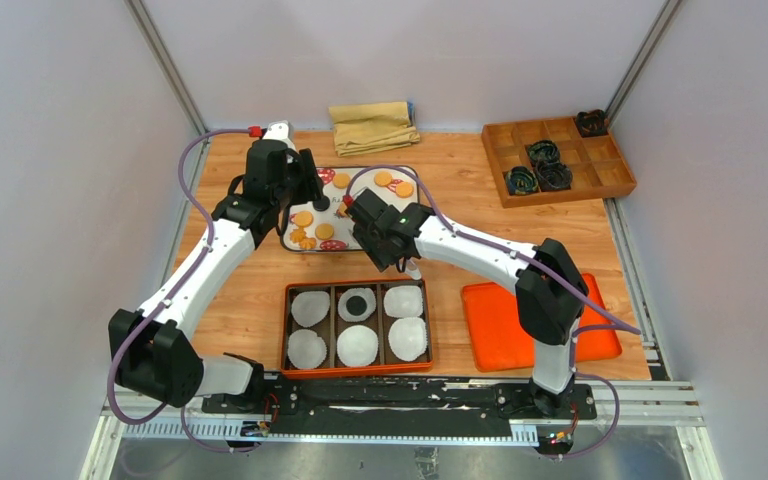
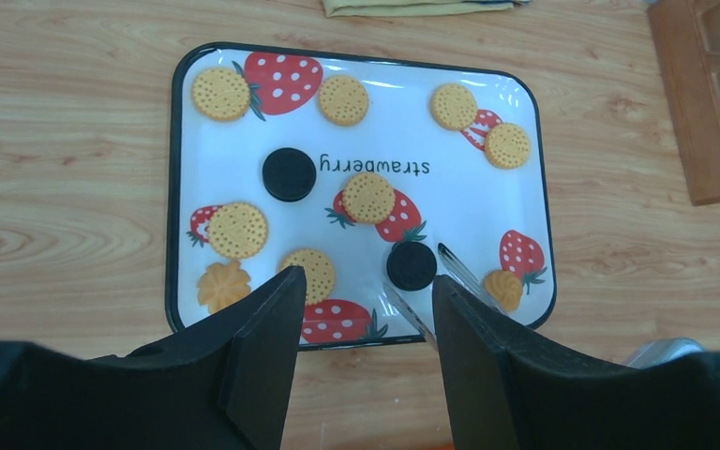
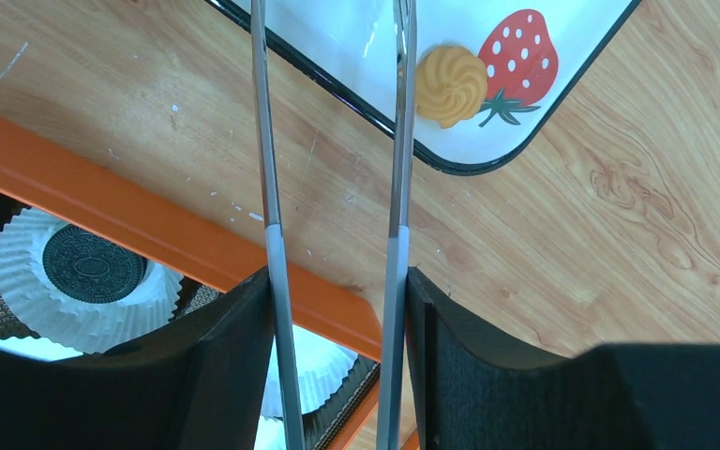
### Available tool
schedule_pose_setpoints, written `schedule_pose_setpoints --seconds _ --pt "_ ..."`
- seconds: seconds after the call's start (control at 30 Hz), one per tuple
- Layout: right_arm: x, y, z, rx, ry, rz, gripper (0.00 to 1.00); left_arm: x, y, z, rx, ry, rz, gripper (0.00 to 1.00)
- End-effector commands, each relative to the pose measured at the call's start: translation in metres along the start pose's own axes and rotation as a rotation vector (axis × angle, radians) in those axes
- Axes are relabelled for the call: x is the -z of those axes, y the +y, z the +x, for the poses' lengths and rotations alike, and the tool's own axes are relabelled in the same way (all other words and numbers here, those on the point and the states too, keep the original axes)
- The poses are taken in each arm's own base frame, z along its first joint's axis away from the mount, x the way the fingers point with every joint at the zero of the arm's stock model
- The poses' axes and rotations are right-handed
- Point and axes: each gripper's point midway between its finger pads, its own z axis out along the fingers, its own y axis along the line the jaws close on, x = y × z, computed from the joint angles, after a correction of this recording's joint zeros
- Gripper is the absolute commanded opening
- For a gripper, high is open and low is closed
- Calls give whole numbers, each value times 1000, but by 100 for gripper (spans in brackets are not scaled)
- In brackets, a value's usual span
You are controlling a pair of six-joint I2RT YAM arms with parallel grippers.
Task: Pack the cookies
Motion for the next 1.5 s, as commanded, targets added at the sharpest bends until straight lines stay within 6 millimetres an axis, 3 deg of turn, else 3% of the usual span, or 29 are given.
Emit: schedule_pose_setpoints --seconds 0.0,0.1,0.17,0.2,0.3,0.37,0.57,0.73,0.9,1.17,1.47 --pt "7 -9 -8 -15 -26 11 53 1 -3 -8 -8 -20 6 59" --pt "2 -5 -4 -22 -8 -10 51 1 -1 -8 -12 -18 -1 59" --pt "-1 -2 -4 -23 -3 -24 44 1 0 -7 -15 -17 -7 59" --pt "-1 -2 -5 -24 -3 -29 39 2 0 -7 -14 -18 -7 59" --pt "-2 -2 -7 -32 -4 -36 8 1 -1 -7 -13 -17 -2 59" --pt "0 -4 -8 -33 -10 -31 0 2 -1 -8 -12 -19 -2 59" --pt "20 -15 -12 -39 -52 -11 0 5 7 -12 -4 -35 -46 57" --pt "63 -22 -16 -41 -137 -46 0 3 7 -12 1 -32 -52 57" --pt "102 -19 -4 -23 -174 -113 0 -2 5 -8 14 -14 -48 57" --pt "141 14 31 59 -192 -235 0 -4 1 -3 27 1 -26 56" --pt "155 72 31 189 -197 -354 0 4 1 -9 28 -15 -26 56"
